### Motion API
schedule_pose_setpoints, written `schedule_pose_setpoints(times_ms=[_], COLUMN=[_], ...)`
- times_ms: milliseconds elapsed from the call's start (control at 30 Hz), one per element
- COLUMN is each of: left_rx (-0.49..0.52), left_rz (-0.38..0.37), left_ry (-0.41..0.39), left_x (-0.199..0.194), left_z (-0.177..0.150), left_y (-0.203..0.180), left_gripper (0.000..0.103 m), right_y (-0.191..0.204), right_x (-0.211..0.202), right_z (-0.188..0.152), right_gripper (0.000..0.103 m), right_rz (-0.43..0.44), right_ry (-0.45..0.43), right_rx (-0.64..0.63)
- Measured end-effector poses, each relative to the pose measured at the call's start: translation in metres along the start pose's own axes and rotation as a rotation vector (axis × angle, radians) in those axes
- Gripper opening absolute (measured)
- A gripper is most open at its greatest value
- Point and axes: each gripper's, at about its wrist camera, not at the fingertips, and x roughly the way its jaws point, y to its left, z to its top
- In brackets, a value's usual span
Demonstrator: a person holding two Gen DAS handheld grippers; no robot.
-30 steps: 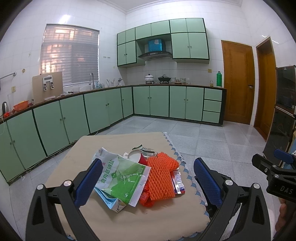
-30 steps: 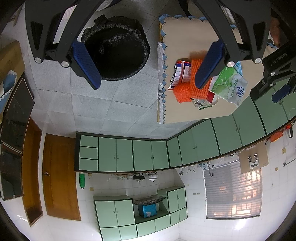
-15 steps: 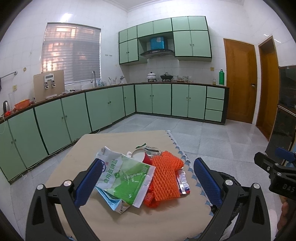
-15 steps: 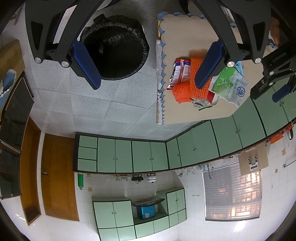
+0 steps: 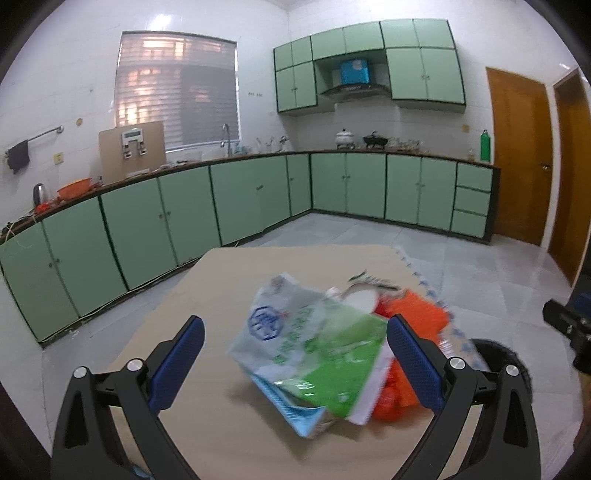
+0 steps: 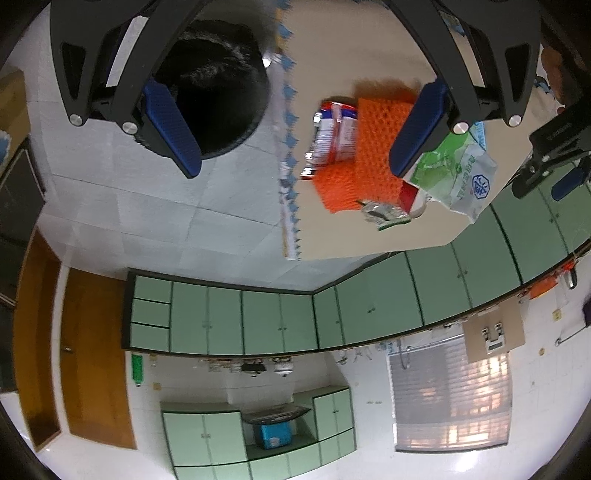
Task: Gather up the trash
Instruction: 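Grasp the green salt bag with the left tool while the right tool grasps an orange foam net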
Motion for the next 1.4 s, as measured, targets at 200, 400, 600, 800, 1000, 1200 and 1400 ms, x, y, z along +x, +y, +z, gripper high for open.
schedule_pose_setpoints(times_ms=[200,400,600,800,1000,1200,1400], left_rx=[-0.027,-0.027,-0.041,-0.048,-0.061,-0.074,-0.086], left_rz=[0.055,0.090,0.077,0.027,-0.024,-0.074,-0.127], left_ry=[0.051,0.079,0.117,0.156,0.179,0.174,0.184], left_x=[0.025,0.044,0.069,0.095,0.108,0.115,0.124], left_z=[-0.016,-0.025,-0.028,-0.036,-0.041,-0.040,-0.039], left_y=[0.024,0.045,0.057,0.073,0.079,0.083,0.089], left_gripper=[0.097,0.096,0.096,0.096,0.096,0.096,0.069], right_y=[0.032,0.057,0.074,0.089,0.101,0.111,0.116], right_x=[0.029,0.055,0.080,0.095,0.111,0.122,0.129], right_z=[-0.006,-0.007,-0.009,-0.015,-0.020,-0.023,-0.022], right_gripper=[0.086,0.074,0.070,0.068,0.061,0.056,0.056], right_rz=[0.057,0.141,0.170,0.187,0.196,0.203,0.207], right_ry=[0.012,0.047,0.091,0.125,0.163,0.188,0.201], right_rx=[-0.051,-0.085,-0.095,-0.128,-0.154,-0.177,-0.184])
